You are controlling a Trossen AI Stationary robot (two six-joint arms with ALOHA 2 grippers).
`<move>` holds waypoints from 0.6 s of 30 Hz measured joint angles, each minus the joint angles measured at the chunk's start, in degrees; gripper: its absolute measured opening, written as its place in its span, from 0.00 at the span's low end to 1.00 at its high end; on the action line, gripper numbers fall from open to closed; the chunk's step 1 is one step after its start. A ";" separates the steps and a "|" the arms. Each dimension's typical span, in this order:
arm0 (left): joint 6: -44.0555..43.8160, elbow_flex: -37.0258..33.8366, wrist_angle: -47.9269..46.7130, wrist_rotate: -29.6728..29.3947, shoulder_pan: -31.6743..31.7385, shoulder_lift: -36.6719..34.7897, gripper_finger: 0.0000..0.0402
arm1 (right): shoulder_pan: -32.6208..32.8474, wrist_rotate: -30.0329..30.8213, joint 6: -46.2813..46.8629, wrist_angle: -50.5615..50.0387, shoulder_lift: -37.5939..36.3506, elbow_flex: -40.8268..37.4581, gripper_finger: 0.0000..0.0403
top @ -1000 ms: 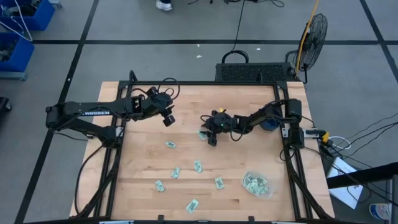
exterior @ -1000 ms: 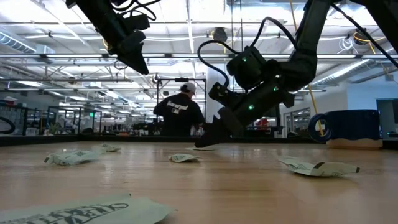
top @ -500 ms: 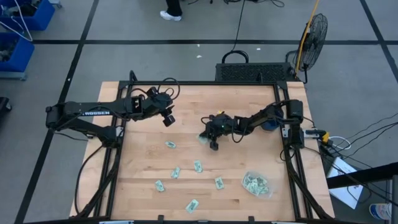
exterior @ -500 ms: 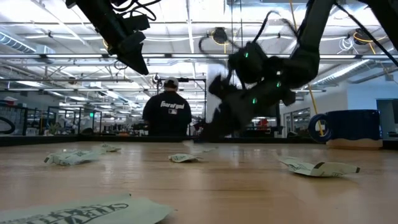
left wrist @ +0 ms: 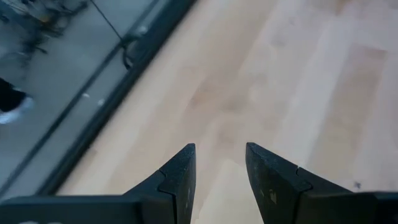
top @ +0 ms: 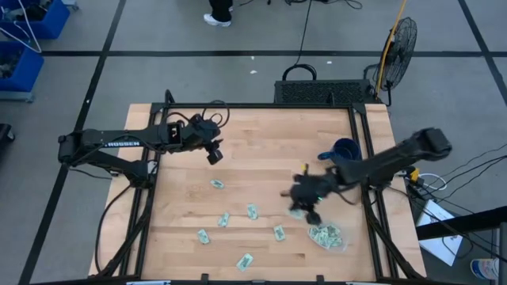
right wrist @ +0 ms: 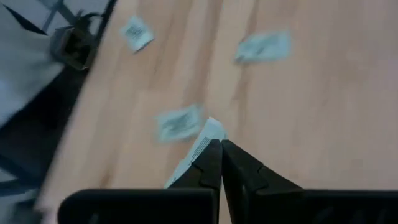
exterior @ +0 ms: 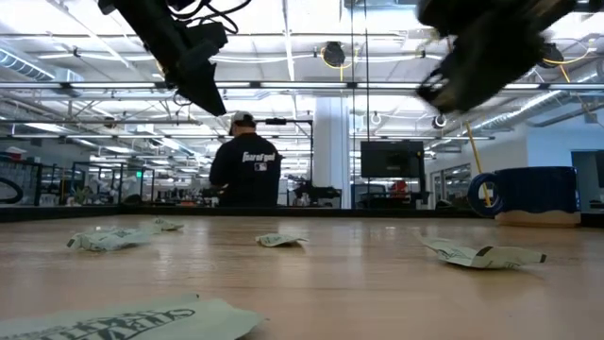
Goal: Pick and place Stevia / Truvia into bins
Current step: Put the stevia packet into the transparent container
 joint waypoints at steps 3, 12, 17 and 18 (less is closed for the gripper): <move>-0.94 -0.43 -1.05 6.05 -0.01 0.00 0.37 | 6.65 3.59 11.21 -7.21 -3.86 -0.01 0.00; 0.50 -9.82 3.16 18.53 -3.15 0.04 0.37 | 20.00 8.86 37.12 -8.79 -6.43 -5.50 0.03; -3.85 -13.56 2.97 18.53 -5.33 0.04 0.37 | 21.71 8.88 40.90 -7.19 -6.41 -11.13 0.09; -4.75 -14.21 2.89 18.54 -5.72 0.04 0.37 | 21.71 8.91 40.91 -6.61 -6.41 -12.34 0.10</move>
